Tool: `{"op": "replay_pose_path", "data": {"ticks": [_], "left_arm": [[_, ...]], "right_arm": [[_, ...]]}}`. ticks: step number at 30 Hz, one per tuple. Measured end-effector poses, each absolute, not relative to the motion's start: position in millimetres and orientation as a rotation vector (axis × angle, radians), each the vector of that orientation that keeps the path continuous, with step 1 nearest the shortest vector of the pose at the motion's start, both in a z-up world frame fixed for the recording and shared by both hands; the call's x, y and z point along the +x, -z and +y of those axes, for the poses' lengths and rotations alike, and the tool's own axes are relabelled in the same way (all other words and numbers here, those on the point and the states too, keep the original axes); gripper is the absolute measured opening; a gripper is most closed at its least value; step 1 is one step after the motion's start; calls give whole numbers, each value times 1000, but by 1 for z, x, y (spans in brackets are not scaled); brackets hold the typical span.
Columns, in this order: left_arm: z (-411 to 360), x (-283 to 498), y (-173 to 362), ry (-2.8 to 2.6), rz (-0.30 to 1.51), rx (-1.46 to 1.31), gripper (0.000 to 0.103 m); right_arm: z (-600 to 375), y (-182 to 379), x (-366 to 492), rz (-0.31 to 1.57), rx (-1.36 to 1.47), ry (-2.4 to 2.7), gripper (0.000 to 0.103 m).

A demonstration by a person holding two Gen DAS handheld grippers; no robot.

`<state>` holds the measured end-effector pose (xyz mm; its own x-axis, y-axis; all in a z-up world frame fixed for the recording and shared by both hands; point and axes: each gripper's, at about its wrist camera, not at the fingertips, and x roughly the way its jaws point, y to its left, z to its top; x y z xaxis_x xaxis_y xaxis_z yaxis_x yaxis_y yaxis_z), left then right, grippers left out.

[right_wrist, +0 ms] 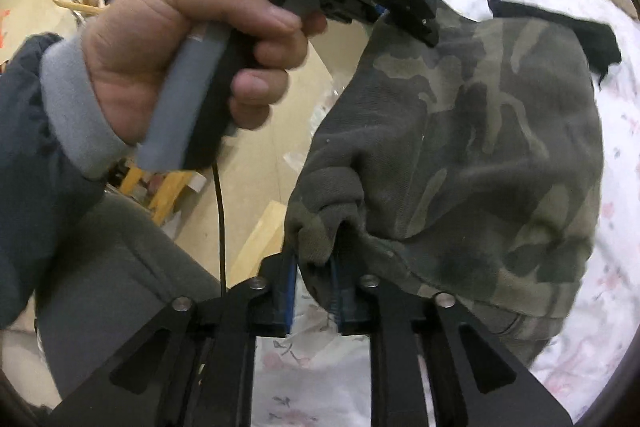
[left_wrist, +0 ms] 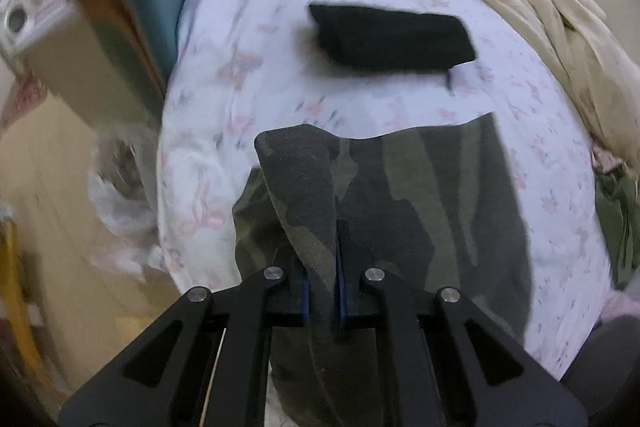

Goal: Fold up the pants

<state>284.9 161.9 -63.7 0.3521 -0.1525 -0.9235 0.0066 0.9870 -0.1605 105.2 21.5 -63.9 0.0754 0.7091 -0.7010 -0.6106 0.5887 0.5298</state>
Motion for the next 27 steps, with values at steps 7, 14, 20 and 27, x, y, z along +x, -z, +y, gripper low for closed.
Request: {"op": "replay_pose_path", "data": {"ticks": [7, 14, 20, 27], "left_arm": [[168, 285, 90, 72, 1227, -135, 15], [180, 279, 100, -46, 1251, -141, 63], [197, 259, 103, -32, 1311, -262, 72], [186, 253, 116, -1, 1337, -238, 73]], "right_arm": [[-70, 58, 106, 1094, 291, -936, 30], [-147, 111, 150, 1138, 661, -658, 81], [-137, 174, 165, 1257, 889, -632, 92], [-107, 211, 157, 1323, 949, -696, 92]]}}
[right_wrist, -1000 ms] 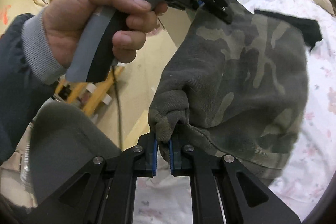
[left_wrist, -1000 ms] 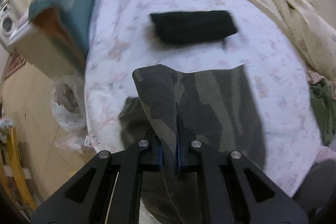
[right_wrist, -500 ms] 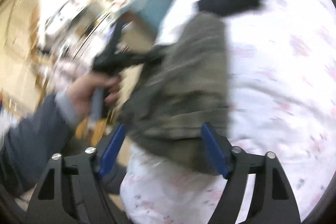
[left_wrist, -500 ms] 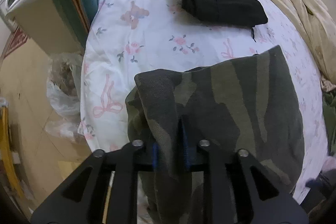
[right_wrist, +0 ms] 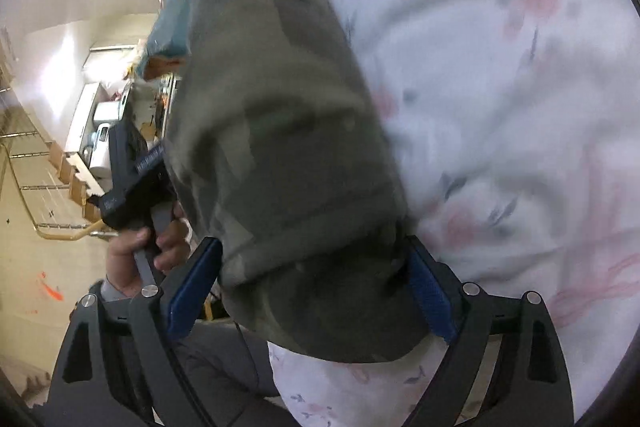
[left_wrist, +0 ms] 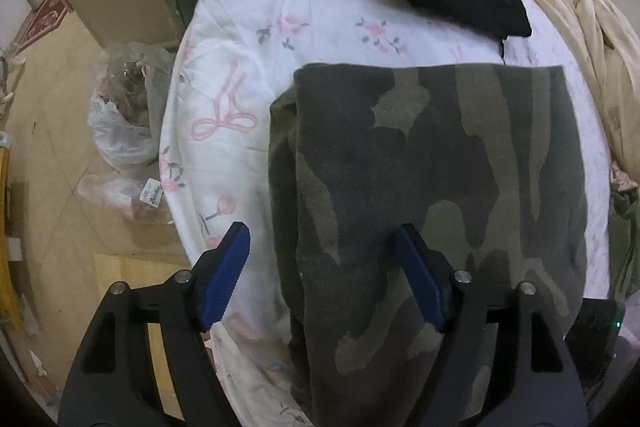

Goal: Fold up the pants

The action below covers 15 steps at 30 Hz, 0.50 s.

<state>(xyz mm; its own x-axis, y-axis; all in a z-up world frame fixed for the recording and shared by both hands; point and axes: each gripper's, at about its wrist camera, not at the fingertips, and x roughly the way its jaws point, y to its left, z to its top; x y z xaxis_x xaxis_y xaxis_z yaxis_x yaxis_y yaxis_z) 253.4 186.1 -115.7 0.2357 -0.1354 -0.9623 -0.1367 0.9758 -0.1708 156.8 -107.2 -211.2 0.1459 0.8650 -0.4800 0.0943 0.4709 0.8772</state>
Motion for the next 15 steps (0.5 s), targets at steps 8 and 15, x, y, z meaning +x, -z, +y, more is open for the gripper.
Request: {"op": "replay_pose_path", "data": {"ticks": [8, 15], "left_arm": [[173, 264, 127, -33, 1370, -161, 74], [158, 258, 114, 29, 1333, -263, 66]], "right_arm": [[-94, 182, 155, 1243, 865, -671, 43], [-133, 86, 200, 1141, 558, -805, 23]]}}
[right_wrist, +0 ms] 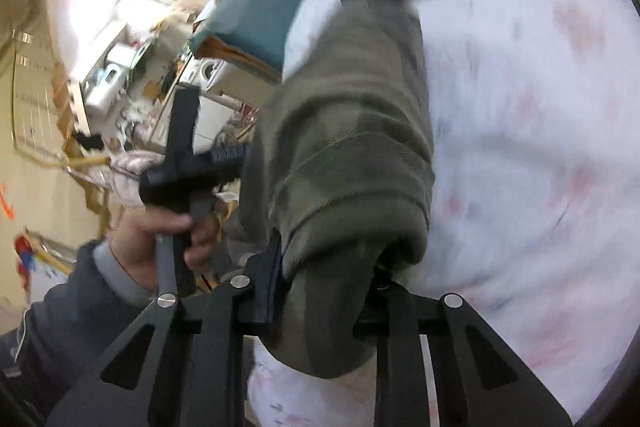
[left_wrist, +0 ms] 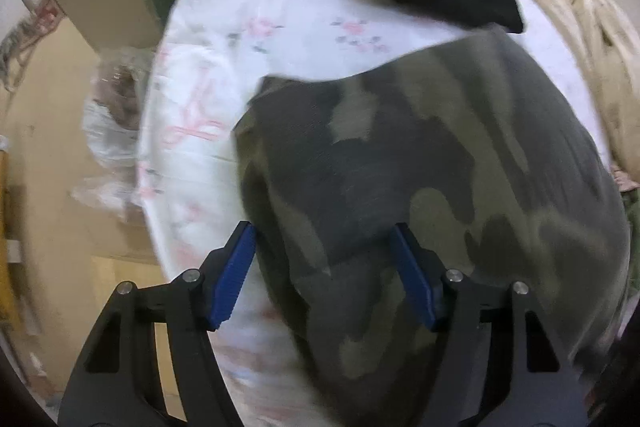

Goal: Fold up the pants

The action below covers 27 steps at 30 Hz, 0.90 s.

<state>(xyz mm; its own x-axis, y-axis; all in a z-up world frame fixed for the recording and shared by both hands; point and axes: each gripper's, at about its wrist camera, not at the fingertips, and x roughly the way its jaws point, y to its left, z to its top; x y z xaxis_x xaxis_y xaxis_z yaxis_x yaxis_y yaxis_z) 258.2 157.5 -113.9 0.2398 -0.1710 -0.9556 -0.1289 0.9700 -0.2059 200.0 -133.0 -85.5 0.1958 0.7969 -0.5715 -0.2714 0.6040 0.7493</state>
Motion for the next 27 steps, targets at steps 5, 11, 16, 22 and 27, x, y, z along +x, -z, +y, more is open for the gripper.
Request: {"op": "replay_pose_path", "data": {"ticks": [5, 11, 16, 22, 27], "left_arm": [[101, 243, 118, 164, 1381, -238, 66], [74, 242, 120, 185, 1379, -143, 69], [105, 249, 120, 162, 1425, -227, 70], [140, 265, 63, 229, 1258, -415, 68], [137, 298, 43, 233, 1178, -291, 86]], "right_arm": [[-207, 81, 271, 1201, 466, -738, 23], [-253, 127, 269, 1298, 513, -610, 26], [-267, 125, 241, 1233, 663, -524, 59], [-293, 133, 210, 1145, 927, -314, 91], [-272, 161, 199, 1200, 990, -333, 91]]}}
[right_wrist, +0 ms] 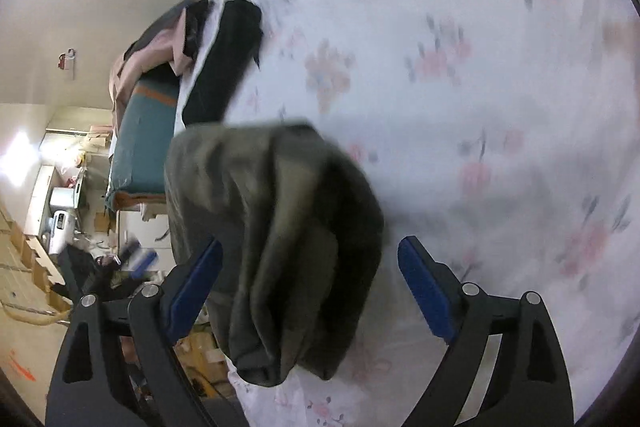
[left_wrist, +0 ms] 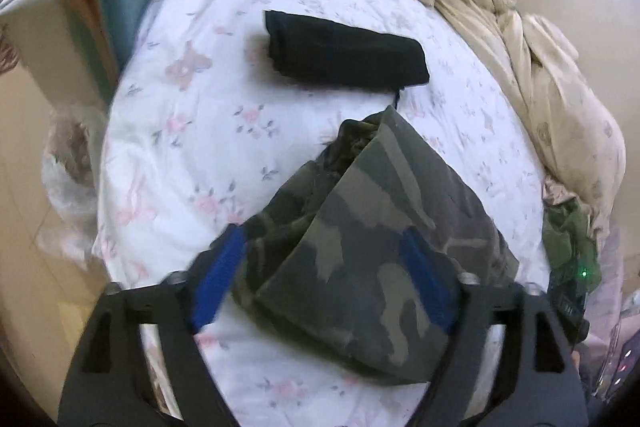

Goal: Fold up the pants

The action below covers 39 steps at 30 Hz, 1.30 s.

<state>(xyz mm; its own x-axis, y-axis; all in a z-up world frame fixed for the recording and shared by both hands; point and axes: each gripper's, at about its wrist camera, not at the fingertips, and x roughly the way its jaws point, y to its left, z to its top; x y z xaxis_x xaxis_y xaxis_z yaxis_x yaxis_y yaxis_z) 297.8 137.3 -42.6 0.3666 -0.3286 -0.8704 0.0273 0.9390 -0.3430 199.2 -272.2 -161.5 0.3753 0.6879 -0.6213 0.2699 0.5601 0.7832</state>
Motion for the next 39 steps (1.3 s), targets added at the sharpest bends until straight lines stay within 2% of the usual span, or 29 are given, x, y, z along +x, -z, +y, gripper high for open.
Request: {"op": "replay_pose_path", "data": {"ticks": [5, 8, 10, 14, 15, 16, 18, 19, 21, 24, 30, 34, 35, 37, 38, 39], "left_arm": [[115, 322, 89, 281, 1250, -203, 86], [122, 322, 122, 315, 1316, -246, 87], [124, 315, 141, 325, 1349, -274, 92], [126, 312, 152, 333, 1370, -326, 92], [124, 311, 152, 335, 1372, -320, 90], [121, 309, 153, 332, 1379, -304, 86], [110, 305, 151, 354, 1396, -295, 58], [105, 303, 148, 360, 1397, -266, 54], [96, 299, 140, 379, 1378, -195, 32], [91, 289, 129, 379, 1347, -153, 19], [83, 238, 94, 409, 1379, -304, 18], [45, 188, 86, 455, 1401, -318, 18], [39, 182, 94, 428, 1423, -323, 18], [30, 179, 106, 367, 1456, -264, 24], [29, 177, 114, 322, 1492, -233, 34], [28, 177, 116, 304, 1505, -219, 42]], "right_arm": [[-225, 172, 201, 1264, 823, -467, 91], [-221, 181, 205, 1242, 840, -476, 91], [-222, 187, 208, 1226, 882, -480, 91], [-217, 189, 217, 1192, 868, -503, 91], [-214, 188, 218, 1187, 855, -513, 87], [-211, 187, 220, 1185, 852, -533, 82], [-206, 182, 222, 1167, 836, -581, 46], [-203, 175, 220, 1156, 783, -586, 41], [-197, 158, 218, 1120, 707, -614, 28], [-195, 130, 218, 1064, 651, -679, 23], [-224, 81, 246, 1079, 548, -680, 20], [-263, 104, 265, 1258, 612, -680, 21], [-264, 114, 263, 1299, 573, -651, 25], [-263, 126, 257, 1361, 511, -595, 39], [-264, 131, 250, 1382, 432, -516, 55], [-264, 130, 247, 1391, 368, -458, 62]]}}
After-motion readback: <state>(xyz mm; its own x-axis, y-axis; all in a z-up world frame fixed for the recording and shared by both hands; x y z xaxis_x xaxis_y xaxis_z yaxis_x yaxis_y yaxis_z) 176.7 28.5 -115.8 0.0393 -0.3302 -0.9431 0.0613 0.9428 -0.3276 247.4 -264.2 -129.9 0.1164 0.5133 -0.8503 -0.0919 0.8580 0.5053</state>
